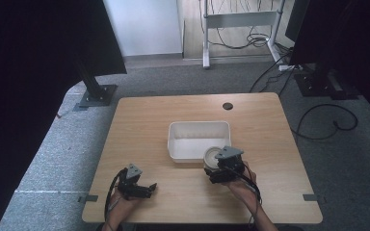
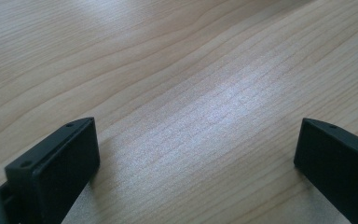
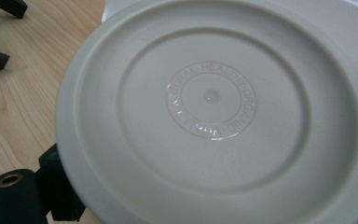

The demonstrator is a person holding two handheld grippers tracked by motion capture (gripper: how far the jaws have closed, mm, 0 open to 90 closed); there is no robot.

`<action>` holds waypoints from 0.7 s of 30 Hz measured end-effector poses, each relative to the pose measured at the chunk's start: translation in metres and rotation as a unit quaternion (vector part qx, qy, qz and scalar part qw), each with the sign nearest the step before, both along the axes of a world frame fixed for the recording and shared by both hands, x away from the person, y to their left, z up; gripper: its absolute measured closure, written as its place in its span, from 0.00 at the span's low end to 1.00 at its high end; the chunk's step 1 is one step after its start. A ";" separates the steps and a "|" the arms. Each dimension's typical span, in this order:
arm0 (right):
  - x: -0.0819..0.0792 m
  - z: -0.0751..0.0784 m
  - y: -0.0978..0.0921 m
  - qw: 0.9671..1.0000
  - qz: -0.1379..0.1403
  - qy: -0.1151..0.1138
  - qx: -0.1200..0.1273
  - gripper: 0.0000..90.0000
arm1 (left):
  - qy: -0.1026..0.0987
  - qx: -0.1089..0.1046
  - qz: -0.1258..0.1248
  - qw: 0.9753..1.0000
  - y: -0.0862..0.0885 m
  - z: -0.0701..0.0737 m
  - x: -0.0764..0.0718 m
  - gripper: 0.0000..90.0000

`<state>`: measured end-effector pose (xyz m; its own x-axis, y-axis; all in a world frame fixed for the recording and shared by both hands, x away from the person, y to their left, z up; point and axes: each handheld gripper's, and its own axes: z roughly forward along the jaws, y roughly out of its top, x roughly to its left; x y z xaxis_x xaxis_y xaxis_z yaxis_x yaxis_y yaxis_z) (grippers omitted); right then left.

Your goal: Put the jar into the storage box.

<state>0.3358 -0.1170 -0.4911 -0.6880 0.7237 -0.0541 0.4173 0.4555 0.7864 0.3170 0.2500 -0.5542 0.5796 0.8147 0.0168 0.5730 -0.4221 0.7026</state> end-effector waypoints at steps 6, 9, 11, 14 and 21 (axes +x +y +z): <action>0.006 0.003 0.009 1.000 0.005 0.000 0.003 0.10 | 0.000 -0.001 0.000 1.000 0.000 0.000 0.000 0.00; 0.008 0.004 0.012 1.000 0.005 -0.003 0.001 0.10 | -0.001 -0.002 0.001 1.000 0.000 0.000 0.000 0.00; 0.009 0.005 0.015 1.000 0.005 -0.003 0.001 0.10 | 0.000 -0.001 0.000 1.000 0.000 0.000 0.000 0.00; 0.012 0.006 0.018 1.000 0.006 -0.004 0.000 0.10 | 0.000 -0.001 0.000 1.000 0.000 0.000 0.000 0.00; 0.019 0.007 0.025 1.000 0.005 -0.006 -0.002 0.10 | 0.000 0.001 -0.001 1.000 0.000 0.000 0.000 0.00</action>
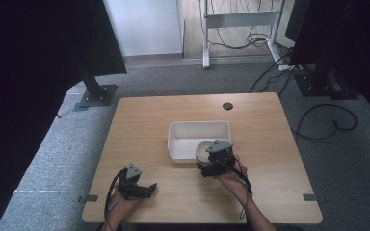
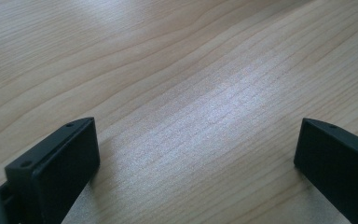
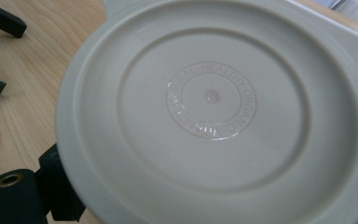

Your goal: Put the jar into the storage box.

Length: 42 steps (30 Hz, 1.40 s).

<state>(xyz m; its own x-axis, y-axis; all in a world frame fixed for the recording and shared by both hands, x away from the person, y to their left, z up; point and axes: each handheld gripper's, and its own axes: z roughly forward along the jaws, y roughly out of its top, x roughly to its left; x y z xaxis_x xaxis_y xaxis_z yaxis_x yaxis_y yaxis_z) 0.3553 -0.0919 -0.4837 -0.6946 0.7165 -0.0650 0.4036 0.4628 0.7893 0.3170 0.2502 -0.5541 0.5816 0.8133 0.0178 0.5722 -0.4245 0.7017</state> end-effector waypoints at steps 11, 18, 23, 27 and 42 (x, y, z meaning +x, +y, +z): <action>0.015 0.000 0.014 1.000 -0.003 -0.001 -0.003 0.10 | -0.001 -0.002 0.001 1.000 0.000 0.000 0.000 0.00; 0.025 0.001 0.023 1.000 -0.004 -0.003 -0.004 0.10 | -0.001 -0.001 0.000 1.000 0.000 0.000 0.000 0.00; 0.031 0.002 0.029 1.000 -0.004 -0.006 -0.004 0.10 | -0.001 -0.001 0.000 1.000 0.000 0.000 0.000 0.00; 0.036 0.001 0.035 1.000 -0.004 -0.008 -0.007 0.10 | -0.001 -0.001 -0.001 1.000 0.000 0.000 0.000 0.00; 0.055 -0.014 0.055 1.000 -0.011 -0.008 -0.015 0.10 | 0.000 -0.001 -0.002 1.000 0.000 0.000 0.000 0.00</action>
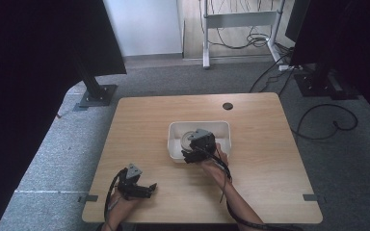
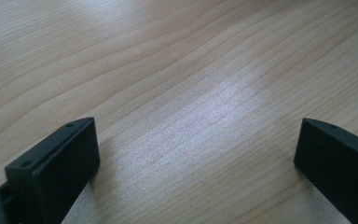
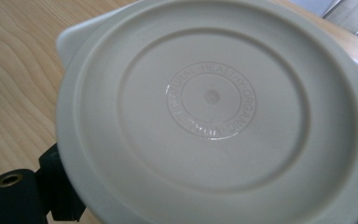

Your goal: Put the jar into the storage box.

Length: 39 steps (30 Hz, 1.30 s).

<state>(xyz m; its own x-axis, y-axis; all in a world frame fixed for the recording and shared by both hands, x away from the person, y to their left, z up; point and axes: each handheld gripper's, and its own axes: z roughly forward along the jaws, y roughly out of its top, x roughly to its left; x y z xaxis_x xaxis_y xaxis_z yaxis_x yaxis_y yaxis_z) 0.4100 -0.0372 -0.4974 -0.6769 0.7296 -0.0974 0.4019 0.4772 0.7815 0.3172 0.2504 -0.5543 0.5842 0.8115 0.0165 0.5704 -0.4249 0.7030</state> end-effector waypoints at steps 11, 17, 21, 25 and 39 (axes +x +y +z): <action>0.009 -0.017 0.017 1.000 -0.005 0.011 -0.011 0.10 | 0.000 0.001 0.000 1.000 0.000 0.000 0.000 0.00; 0.013 -0.023 0.020 1.000 -0.011 0.023 -0.005 0.10 | 0.000 0.001 -0.001 1.000 0.000 0.000 0.000 0.00; 0.015 -0.025 0.018 0.999 -0.016 0.032 -0.004 0.10 | 0.000 0.001 -0.002 1.000 0.000 0.000 0.000 0.00; 0.018 -0.027 0.016 0.999 -0.019 0.042 0.005 0.10 | 0.000 0.001 -0.002 1.000 0.000 0.000 0.000 0.00; 0.020 -0.023 0.014 0.998 -0.009 0.063 0.017 0.05 | 0.000 0.001 -0.002 1.000 0.000 0.000 0.000 0.00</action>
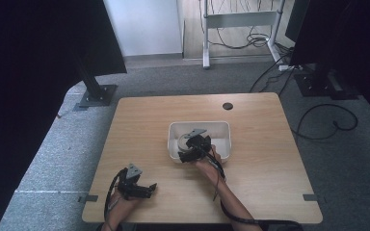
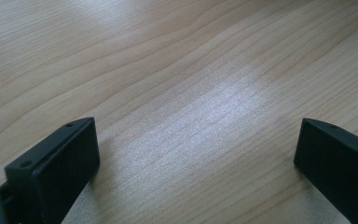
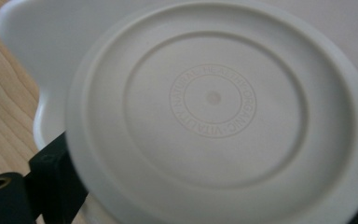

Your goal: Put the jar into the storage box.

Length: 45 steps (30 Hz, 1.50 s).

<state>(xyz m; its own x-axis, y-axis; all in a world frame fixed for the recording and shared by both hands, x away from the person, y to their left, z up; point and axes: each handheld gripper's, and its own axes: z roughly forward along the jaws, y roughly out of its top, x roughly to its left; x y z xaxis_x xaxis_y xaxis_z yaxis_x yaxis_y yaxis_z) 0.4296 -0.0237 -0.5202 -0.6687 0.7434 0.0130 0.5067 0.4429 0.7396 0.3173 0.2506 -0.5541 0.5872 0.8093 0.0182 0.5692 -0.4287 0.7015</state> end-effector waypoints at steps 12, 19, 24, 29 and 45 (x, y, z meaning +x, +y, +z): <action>-0.004 0.008 -0.003 1.000 0.017 -0.010 -0.007 0.04 | 0.000 0.000 0.000 1.000 0.000 0.000 0.000 0.00; -0.008 0.011 -0.006 0.999 0.023 -0.017 -0.015 0.04 | 0.000 0.000 0.000 1.000 0.000 0.000 0.000 0.00; -0.011 0.014 -0.010 0.999 0.028 -0.020 -0.014 0.05 | 0.000 0.000 0.000 1.000 0.000 0.000 0.000 0.00; -0.014 0.017 -0.013 0.999 0.034 -0.025 -0.016 0.05 | 0.000 0.000 0.000 1.000 0.000 0.000 0.000 0.00; -0.024 0.026 -0.020 0.998 0.048 -0.042 -0.019 0.05 | 0.000 0.000 0.000 1.000 0.000 0.000 0.000 0.00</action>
<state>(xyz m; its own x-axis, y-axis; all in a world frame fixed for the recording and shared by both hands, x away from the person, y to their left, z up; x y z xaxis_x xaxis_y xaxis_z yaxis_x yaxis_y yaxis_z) 0.4056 -0.0433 -0.4946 -0.7349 0.6742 -0.0732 0.3969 0.5151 0.7597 0.3173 0.2505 -0.5542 0.5865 0.8098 0.0175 0.5695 -0.4276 0.7020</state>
